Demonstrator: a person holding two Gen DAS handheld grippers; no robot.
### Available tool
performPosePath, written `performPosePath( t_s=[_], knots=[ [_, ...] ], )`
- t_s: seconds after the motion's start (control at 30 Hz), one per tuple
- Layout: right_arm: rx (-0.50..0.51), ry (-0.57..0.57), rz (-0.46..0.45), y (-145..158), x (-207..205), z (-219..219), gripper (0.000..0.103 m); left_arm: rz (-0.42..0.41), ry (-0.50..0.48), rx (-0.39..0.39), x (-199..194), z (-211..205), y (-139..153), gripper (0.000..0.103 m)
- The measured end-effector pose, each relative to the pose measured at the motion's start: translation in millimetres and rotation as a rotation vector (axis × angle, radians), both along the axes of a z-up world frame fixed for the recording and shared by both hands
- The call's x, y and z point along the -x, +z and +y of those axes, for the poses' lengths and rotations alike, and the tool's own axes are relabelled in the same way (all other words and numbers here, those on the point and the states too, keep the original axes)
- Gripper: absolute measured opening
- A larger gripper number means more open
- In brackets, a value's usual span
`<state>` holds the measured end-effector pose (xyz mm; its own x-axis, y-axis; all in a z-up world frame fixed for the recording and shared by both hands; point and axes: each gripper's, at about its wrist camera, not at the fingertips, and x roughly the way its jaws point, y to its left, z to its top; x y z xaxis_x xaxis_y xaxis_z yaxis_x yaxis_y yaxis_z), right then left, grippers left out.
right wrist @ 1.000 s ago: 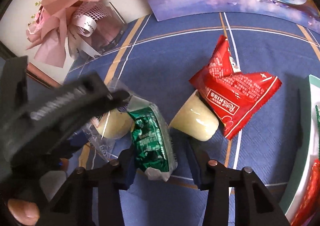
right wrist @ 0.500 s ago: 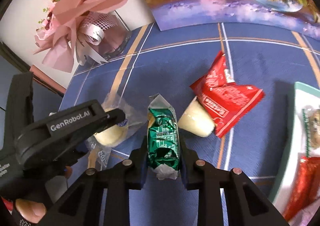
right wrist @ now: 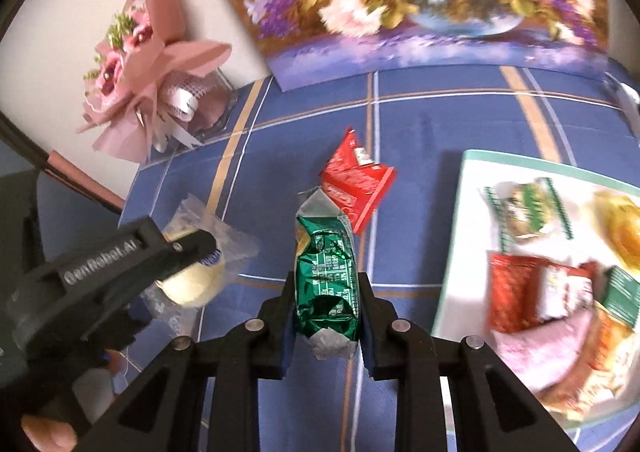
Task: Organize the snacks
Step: 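Carry the bun and green packet over the white tray and open both tools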
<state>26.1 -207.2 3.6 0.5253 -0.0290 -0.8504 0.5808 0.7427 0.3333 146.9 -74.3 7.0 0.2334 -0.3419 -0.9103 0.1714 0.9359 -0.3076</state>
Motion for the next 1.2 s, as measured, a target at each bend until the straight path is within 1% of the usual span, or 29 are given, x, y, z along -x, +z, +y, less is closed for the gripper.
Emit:
performPosePath(
  t_s=[0.13, 0.23, 0.53, 0.63, 0.77, 0.9, 1.0, 1.1, 1.2],
  knots=[
    [0.015, -0.031, -0.006, 11.5, 29.8, -6.5, 0.028, 0.006, -0.034, 0.011, 28.3, -6.8, 3.5, 0.062],
    [0.027, -0.066, 0.010, 15.1, 50.5, -12.1, 0.028, 0.015, -0.061, 0.028, 47.0, -12.2, 4.9, 0.062],
    [0.043, -0.154, 0.013, 33.4, 108.0, -34.4, 0.028, -0.037, -0.166, 0.036, 95.4, -43.2, 22.5, 0.062],
    [0.045, -0.207, 0.033, 35.6, 125.6, -49.8, 0.028, -0.028, -0.197, 0.041, 106.6, -55.5, 21.5, 0.062],
    [0.045, -0.264, 0.059, 31.4, 143.2, -72.4, 0.028, -0.027, -0.245, 0.025, 122.3, -74.3, 16.5, 0.062],
    [0.013, -0.320, 0.089, 20.5, 158.3, -92.8, 0.028, -0.019, -0.288, 0.028, 130.9, -90.4, 10.5, 0.062],
    [-0.012, -0.367, 0.103, 14.7, 170.0, -105.6, 0.028, -0.019, -0.306, 0.027, 132.1, -98.3, 5.4, 0.062],
    [-0.046, -0.396, 0.101, 8.3, 178.5, -115.9, 0.028, -0.038, -0.314, 0.015, 132.4, -103.6, 2.4, 0.062],
    [-0.061, -0.413, 0.103, 1.8, 183.0, -123.1, 0.028, -0.038, -0.314, 0.032, 129.4, -106.9, 0.5, 0.062]
  ],
)
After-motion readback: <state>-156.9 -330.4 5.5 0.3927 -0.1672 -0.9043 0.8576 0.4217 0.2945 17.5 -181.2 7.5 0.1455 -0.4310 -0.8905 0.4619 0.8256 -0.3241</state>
